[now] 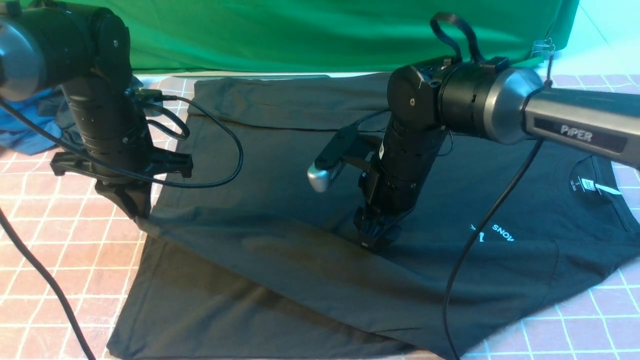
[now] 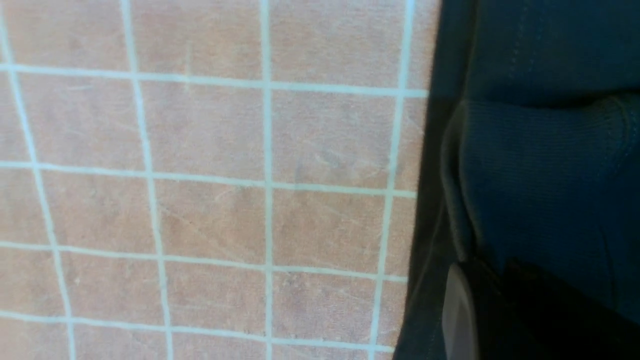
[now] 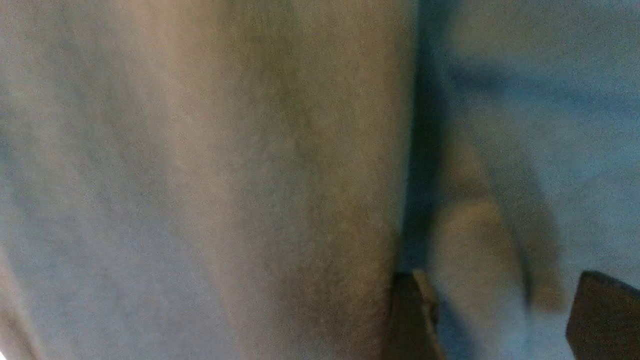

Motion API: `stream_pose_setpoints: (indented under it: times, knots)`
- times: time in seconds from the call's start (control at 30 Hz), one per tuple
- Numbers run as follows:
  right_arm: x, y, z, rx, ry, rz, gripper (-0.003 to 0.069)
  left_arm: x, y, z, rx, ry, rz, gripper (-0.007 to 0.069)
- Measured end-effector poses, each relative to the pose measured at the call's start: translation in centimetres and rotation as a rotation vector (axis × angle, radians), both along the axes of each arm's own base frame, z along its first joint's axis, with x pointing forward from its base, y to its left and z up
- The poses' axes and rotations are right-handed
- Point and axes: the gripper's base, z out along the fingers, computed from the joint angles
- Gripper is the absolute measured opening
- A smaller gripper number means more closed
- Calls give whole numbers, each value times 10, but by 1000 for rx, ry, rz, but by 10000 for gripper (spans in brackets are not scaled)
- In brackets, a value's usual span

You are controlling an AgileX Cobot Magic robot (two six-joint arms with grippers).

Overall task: Fold a long-sleeved shirt over a pink coffee tablecloth.
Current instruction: 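Fold the left side of the dark shirt inward over its body with the left gripper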

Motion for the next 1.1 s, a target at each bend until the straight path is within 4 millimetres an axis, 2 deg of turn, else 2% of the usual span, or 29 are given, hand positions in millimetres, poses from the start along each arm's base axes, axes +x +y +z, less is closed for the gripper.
stream_pose_setpoints:
  times: [0.1, 0.23, 0.37, 0.4, 0.43, 0.5, 0.77, 0.9, 1.1]
  knots:
    - [1, 0, -7, -9, 15, 0, 451, 0, 1, 0, 7, -1, 2, 48]
    - [0, 1, -7, -7, 11, 2, 420, 0, 1, 0, 9, -1, 2, 48]
    - [-4, 5, -8, -17, 28, 20, 241, 0, 1, 0, 10, -2, 11, 48]
    - [-5, 6, -8, -19, 31, 20, 155, 0, 1, 0, 10, -2, 14, 48]
    - [-5, 6, -7, -18, 31, 14, 100, 0, 1, 0, 9, -2, 18, 48]
    - [-4, 5, -5, -12, 26, -4, 58, 0, 1, 0, 9, -2, 19, 48]
    - [14, -24, 28, 50, -72, -121, 53, 2, 1, 0, 6, -20, 19, 48]
    - [21, -31, 29, 61, -92, -153, 53, 8, 0, 3, -4, -79, 16, 48]
    - [24, -30, 22, 60, -94, -158, 55, 15, -2, 4, -17, -163, 8, 48]
